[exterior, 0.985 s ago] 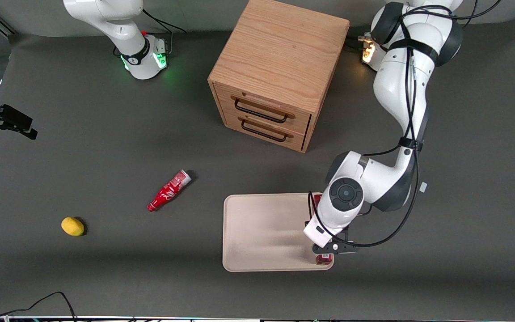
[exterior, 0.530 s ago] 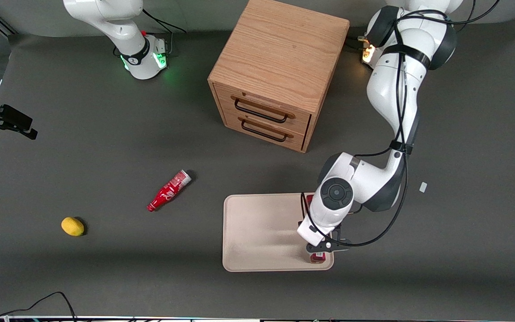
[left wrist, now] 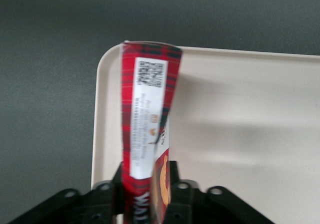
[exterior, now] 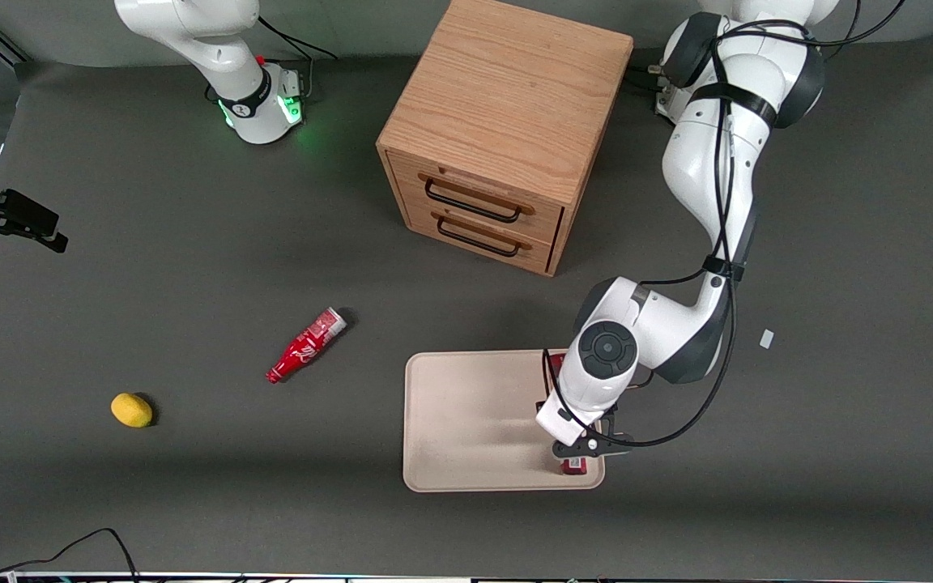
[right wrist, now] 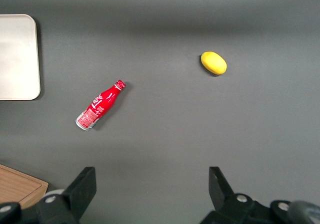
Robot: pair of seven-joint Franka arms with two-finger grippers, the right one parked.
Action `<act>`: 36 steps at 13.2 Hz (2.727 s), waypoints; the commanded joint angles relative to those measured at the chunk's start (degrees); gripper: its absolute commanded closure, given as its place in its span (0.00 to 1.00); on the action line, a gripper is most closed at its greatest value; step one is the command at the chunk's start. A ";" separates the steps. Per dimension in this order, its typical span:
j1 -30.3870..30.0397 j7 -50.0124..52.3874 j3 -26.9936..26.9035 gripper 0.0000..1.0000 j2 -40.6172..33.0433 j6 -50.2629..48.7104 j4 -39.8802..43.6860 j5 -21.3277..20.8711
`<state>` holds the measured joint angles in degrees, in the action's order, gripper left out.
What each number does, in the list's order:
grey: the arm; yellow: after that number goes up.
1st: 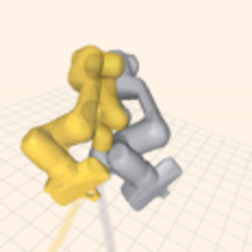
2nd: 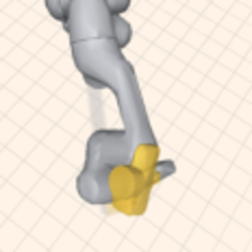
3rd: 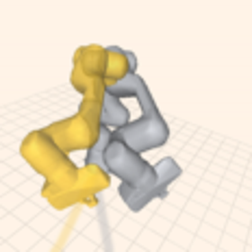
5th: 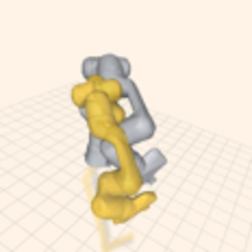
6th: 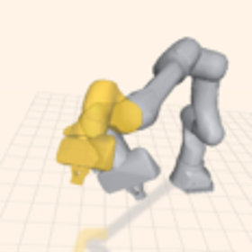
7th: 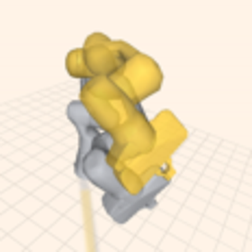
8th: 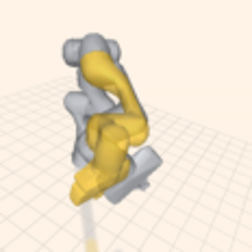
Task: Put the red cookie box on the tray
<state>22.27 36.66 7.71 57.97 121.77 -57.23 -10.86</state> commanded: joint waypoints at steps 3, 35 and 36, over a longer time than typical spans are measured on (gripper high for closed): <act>0.76 1.57 -0.59 0.00 1.00 0.14 1.86 -1.26; -12.42 -37.81 -17.29 0.00 -61.93 -26.84 -44.02 5.77; -12.42 -37.72 -17.47 0.00 -61.84 -27.46 -43.76 5.77</act>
<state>9.29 -1.13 -9.34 -2.25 95.34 -99.72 -3.87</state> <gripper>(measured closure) 0.000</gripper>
